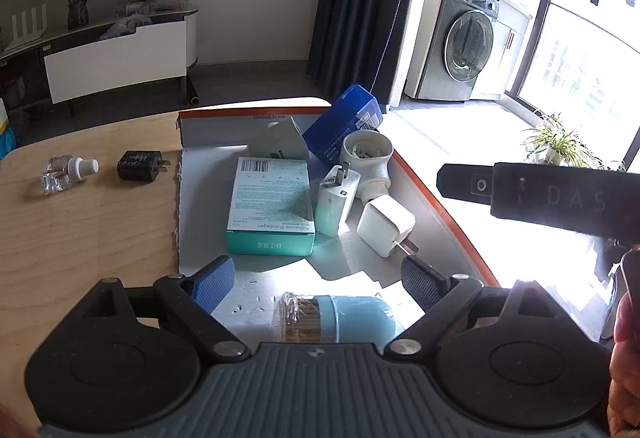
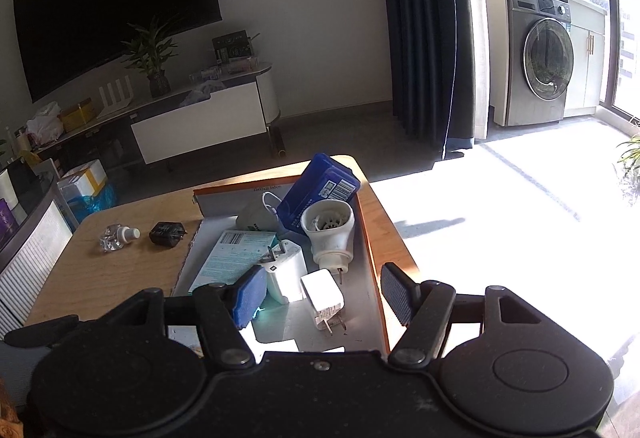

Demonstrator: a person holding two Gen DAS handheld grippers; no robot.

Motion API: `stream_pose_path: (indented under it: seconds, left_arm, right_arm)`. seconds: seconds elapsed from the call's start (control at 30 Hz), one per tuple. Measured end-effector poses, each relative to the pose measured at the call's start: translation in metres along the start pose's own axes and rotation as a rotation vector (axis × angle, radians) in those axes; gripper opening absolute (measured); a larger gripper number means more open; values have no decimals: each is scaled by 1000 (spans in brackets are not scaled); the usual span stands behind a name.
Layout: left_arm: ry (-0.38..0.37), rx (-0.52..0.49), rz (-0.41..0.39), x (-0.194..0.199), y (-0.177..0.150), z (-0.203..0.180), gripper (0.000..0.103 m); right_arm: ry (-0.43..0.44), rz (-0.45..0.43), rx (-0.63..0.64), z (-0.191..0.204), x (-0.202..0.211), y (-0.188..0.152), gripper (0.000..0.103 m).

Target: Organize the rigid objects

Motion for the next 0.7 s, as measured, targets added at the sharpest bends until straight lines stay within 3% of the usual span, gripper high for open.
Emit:
stream_pose_path:
  seconds: [0.7]
  left_arm:
    - [257,180,-55,45,25,121,94]
  right_arm:
    - [138,28,120,92,-23,14,81]
Point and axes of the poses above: each gripper's, at about its wrist camera, not at the fingertips, and x roughly against the way its jaws point, z to its left, y to its top, the point moved 6 cm from there along -x, roughly the way its jaws point, and after that the axes turned 6 degrees about x, right-handed, at the moved point
